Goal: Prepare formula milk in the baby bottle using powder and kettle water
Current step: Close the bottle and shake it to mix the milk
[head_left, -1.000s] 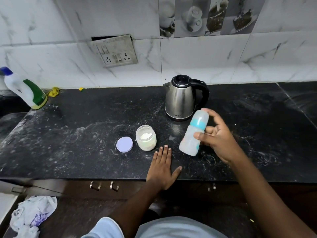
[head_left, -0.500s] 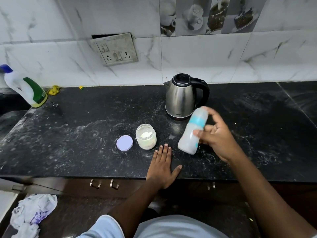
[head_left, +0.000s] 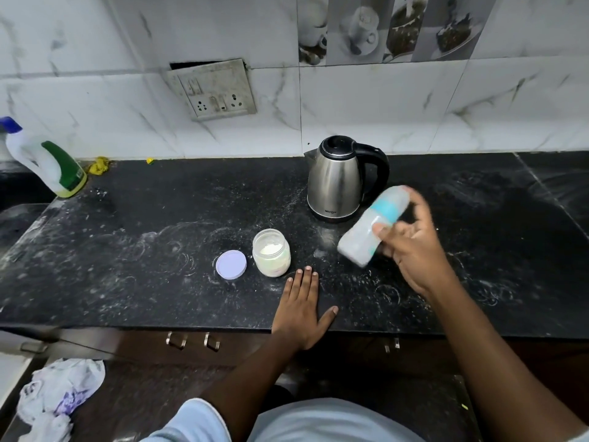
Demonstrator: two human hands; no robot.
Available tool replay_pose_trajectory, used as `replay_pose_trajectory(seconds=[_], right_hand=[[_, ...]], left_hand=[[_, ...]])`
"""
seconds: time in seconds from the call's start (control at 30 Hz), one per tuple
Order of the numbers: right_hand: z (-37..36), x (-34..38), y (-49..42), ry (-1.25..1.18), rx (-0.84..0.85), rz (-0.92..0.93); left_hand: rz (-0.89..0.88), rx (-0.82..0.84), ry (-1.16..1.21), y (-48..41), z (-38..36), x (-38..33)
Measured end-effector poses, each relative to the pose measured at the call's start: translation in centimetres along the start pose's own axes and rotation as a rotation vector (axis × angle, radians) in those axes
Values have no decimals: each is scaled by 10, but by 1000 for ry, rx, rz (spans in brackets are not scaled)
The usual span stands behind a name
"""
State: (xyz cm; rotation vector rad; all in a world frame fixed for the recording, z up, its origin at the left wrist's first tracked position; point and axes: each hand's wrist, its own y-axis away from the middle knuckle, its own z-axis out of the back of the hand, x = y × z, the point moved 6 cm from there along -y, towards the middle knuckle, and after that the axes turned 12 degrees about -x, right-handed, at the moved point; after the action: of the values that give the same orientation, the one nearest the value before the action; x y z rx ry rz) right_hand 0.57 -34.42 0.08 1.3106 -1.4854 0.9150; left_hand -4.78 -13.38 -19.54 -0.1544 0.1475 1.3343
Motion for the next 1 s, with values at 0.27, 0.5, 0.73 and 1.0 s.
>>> replay_pose_trajectory(seconds=[0.27, 0.5, 0.73, 1.0], right_hand=[[-2, -7, 2, -6, -2, -13], [-1, -4, 2, -60, -86, 29], [1, 12, -5, -46, -79, 76], [9, 16, -14, -14, -102, 142]], left_hand=[[1, 8, -7, 0, 0, 0], [1, 7, 5, 0, 1, 0], [-1, 4, 1, 0, 0, 0], [1, -3, 3, -1, -3, 0]])
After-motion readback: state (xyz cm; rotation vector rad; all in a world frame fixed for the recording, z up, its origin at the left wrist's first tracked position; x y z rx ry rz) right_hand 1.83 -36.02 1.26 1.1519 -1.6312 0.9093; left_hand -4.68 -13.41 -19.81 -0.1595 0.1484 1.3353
